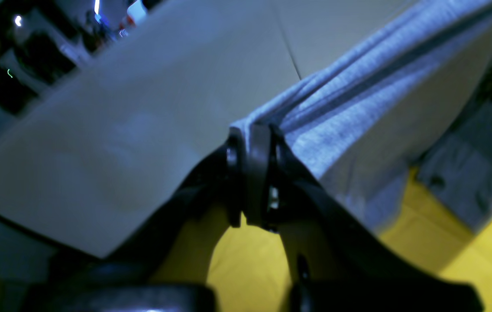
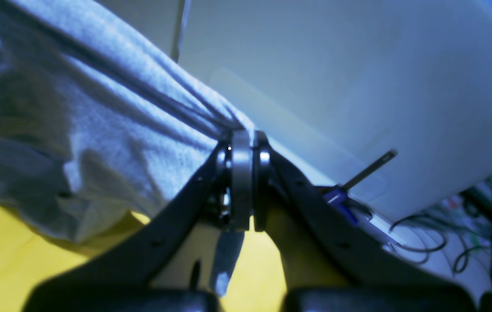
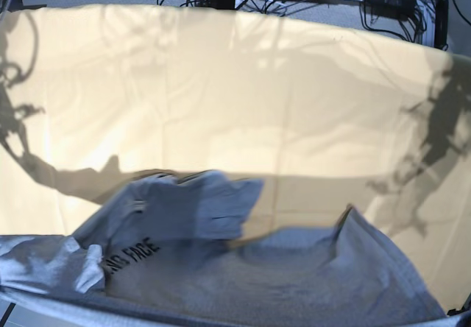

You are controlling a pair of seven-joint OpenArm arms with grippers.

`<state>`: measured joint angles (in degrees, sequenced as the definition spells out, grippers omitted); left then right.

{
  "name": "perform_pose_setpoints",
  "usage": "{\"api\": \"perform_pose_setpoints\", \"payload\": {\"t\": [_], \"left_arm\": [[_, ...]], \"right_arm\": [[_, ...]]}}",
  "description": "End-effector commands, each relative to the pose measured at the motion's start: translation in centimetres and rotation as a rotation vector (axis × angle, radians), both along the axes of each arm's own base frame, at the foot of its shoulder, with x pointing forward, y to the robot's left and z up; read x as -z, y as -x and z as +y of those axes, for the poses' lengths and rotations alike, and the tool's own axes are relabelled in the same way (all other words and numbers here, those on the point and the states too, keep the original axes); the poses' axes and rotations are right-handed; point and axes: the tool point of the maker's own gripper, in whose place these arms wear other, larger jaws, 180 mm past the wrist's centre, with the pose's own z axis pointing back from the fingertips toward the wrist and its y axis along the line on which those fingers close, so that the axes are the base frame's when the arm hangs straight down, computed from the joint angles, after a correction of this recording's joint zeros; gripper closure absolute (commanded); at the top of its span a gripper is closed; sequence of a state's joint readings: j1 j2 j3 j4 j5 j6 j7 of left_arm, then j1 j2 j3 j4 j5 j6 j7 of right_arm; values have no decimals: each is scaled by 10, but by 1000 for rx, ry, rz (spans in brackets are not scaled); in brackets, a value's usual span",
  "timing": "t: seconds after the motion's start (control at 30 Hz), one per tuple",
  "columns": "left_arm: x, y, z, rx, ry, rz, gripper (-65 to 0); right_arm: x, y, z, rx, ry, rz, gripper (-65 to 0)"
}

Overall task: Layout the t-shirt on the table in an organized manner, then fold the t-shirt properly
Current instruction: 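Lift the t-shirt and pull both grippers apart to stretch it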

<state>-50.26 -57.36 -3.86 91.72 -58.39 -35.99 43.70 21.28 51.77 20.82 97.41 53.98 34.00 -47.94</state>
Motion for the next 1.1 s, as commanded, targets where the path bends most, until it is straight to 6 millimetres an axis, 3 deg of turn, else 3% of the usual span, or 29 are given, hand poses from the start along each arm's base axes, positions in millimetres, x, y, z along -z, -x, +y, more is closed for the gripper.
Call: {"api": "perform_pose_setpoints", "payload": {"t": [0.0,0.1,0.3,0.4,0.7,0.83,1.07], "left_arm": [[-16,8,4,2,-12,-32,0],[9,16,-8,91,-22,83,0],[102,31,-13,149,-35,437,0],[147,45,-12,165,-65,607,0],[258,95,1,140,-133,975,0],[286,114,1,148,-127,1068,0],[281,117,16,110,-168,1081,0]], "right_arm": [[-16,5,-15,43,39,-8,0],[-3,14,-8,-8,33,100,0],[84,52,21,-182,-4,463,0],[114,70,38,-264,-60,566,0],[177,108,41,-251,-119,770,0],[200,124,46,-259,-146,834,0],[207,131,44,-227,-173,878,0]]}}
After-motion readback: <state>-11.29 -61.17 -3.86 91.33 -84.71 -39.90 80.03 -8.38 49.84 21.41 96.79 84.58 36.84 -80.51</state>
